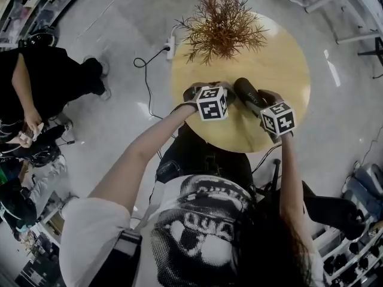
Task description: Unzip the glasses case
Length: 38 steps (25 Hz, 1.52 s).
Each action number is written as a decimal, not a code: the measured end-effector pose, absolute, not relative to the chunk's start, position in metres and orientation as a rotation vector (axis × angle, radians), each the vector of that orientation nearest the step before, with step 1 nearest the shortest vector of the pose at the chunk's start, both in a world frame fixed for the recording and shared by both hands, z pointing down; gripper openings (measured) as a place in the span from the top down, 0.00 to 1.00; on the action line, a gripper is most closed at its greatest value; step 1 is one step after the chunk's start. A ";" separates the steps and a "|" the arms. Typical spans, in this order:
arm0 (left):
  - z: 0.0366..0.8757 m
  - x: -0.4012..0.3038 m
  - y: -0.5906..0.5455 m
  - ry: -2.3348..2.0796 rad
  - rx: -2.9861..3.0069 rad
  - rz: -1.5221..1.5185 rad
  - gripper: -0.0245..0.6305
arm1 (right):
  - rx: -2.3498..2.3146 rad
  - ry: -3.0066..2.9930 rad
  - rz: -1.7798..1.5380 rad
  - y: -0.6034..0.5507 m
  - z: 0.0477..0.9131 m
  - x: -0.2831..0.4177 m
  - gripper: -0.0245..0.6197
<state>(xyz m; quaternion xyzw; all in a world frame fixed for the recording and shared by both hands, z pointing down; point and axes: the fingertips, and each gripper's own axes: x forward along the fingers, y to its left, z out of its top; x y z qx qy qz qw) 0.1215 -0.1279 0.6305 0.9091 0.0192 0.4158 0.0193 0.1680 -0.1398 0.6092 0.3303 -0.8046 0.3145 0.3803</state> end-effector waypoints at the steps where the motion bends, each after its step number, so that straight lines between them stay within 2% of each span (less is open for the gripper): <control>1: 0.629 0.124 -0.124 0.058 2.817 1.269 0.94 | 0.878 -2.055 0.851 -0.140 0.609 0.167 0.56; 14: 0.627 0.116 -0.105 -0.061 2.748 1.098 0.94 | 1.223 -1.840 1.174 -0.138 0.611 0.154 0.56; 25: 0.625 0.112 -0.056 0.118 2.833 1.136 0.94 | 1.361 -1.681 1.491 -0.139 0.615 0.148 0.56; 38: 0.628 0.076 -0.055 -0.055 2.747 1.071 0.94 | 1.607 -1.462 1.905 -0.143 0.617 0.135 0.57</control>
